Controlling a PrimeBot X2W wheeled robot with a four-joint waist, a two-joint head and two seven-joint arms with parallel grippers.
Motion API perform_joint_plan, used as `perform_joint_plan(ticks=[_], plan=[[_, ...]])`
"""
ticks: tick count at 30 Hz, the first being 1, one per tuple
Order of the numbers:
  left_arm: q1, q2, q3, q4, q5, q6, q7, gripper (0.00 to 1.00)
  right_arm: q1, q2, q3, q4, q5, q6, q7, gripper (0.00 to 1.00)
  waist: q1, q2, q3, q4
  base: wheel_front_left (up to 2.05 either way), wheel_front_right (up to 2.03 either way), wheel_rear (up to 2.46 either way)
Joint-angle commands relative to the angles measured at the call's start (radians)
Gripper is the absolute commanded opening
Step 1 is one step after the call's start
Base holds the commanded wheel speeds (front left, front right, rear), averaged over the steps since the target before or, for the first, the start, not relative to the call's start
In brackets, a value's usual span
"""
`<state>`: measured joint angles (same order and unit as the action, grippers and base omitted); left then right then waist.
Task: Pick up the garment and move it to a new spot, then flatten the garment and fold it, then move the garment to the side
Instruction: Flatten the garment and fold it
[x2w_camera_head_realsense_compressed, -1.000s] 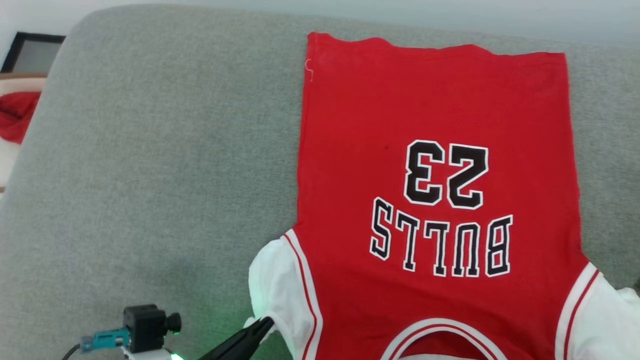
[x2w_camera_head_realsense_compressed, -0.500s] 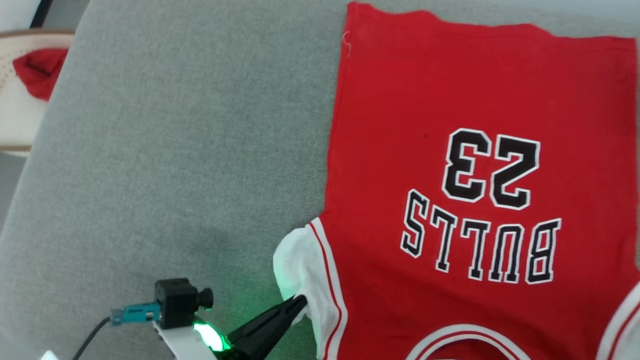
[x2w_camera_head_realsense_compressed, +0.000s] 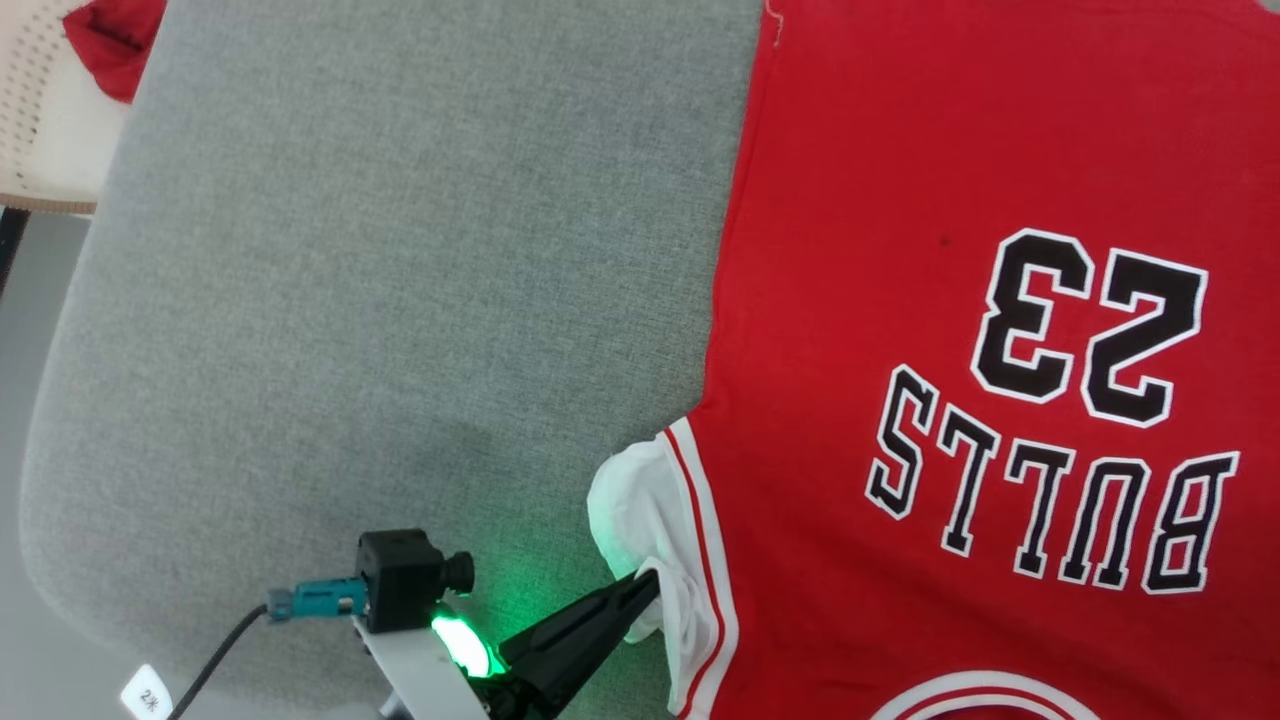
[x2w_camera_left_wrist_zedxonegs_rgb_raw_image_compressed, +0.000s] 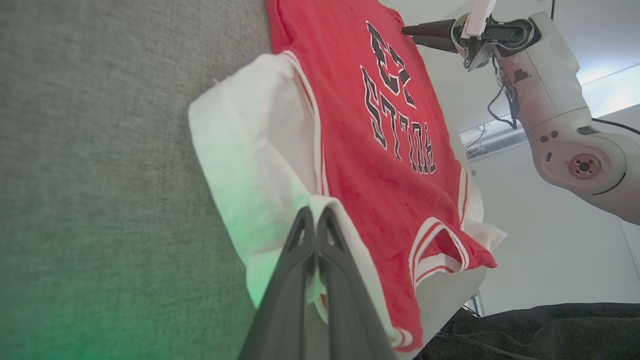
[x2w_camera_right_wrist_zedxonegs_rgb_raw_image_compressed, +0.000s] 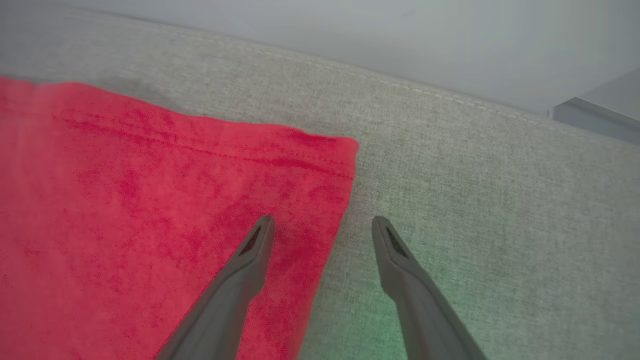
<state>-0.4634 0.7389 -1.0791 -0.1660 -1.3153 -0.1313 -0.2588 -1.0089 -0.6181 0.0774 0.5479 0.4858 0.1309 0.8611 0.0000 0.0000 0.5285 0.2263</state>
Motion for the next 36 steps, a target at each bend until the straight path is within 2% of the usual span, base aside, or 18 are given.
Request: perform_joint_plan(ticks=[1, 7, 8, 9, 11, 17, 23, 31, 36], plan=[[-0.016, -0.006, -0.004, 0.003, -0.004, 0.002, -0.004, 0.00, -0.016, 0.003, -0.006, 0.033, -0.018, 0.000, -0.008, 1.00, 0.0000, 0.0000, 0.015, 0.013, 0.00, 0.00, 0.00], [-0.035, -0.009, -0.013, 0.003, -0.007, 0.002, -0.006, 0.00, -0.027, 0.019, 0.001, 0.124, -0.025, 0.000, 0.001, 1.00, 0.0000, 0.0000, 0.028, 0.013, 0.00, 0.00, 0.00], [-0.037, -0.009, -0.013, 0.004, -0.007, 0.002, -0.005, 0.00, -0.025, 0.024, 0.010, 0.131, -0.021, 0.000, 0.007, 0.91, 0.0000, 0.0000, 0.029, 0.012, 0.00, 0.00, 0.00], [-0.040, -0.008, -0.013, 0.005, -0.008, 0.002, -0.005, 0.00, -0.022, 0.026, 0.018, 0.137, -0.012, 0.000, 0.016, 0.47, 0.0000, 0.0000, 0.028, 0.010, 0.00, 0.00, 0.00], [-0.043, -0.009, -0.009, 0.006, -0.009, 0.002, -0.005, 0.00, -0.020, 0.028, 0.029, 0.140, 0.003, 0.000, 0.023, 0.00, 0.0000, 0.0000, 0.027, 0.008, 0.00, 0.00, 0.00], [-0.027, -0.019, 0.014, 0.008, 0.006, 0.002, -0.005, 0.00, 0.008, 0.002, 0.040, 0.113, 0.050, 0.000, -0.008, 0.00, 0.0000, 0.0000, -0.004, 0.004, 0.00, 0.00, 0.00], [0.023, -0.032, 0.076, 0.012, 0.026, 0.002, -0.005, 0.00, 0.129, -0.061, 0.055, -0.016, 0.171, 0.000, -0.021, 0.00, 0.0000, 0.0000, -0.052, -0.005, 0.00, 0.00, 0.00], [0.096, -0.024, 0.145, 0.017, 0.049, 0.002, -0.005, 0.00, 0.464, -0.182, -0.015, -0.300, 0.359, 0.000, 0.054, 0.00, 0.0000, 0.0000, -0.104, -0.047, 0.00, 0.00, 0.00], [0.130, -0.022, 0.178, 0.027, 0.064, 0.002, -0.005, 0.00, 0.731, -0.206, -0.104, -0.482, 0.426, 0.000, 0.114, 0.00, 0.0000, 0.0000, -0.122, -0.082, 0.00, 0.00, 0.00]])
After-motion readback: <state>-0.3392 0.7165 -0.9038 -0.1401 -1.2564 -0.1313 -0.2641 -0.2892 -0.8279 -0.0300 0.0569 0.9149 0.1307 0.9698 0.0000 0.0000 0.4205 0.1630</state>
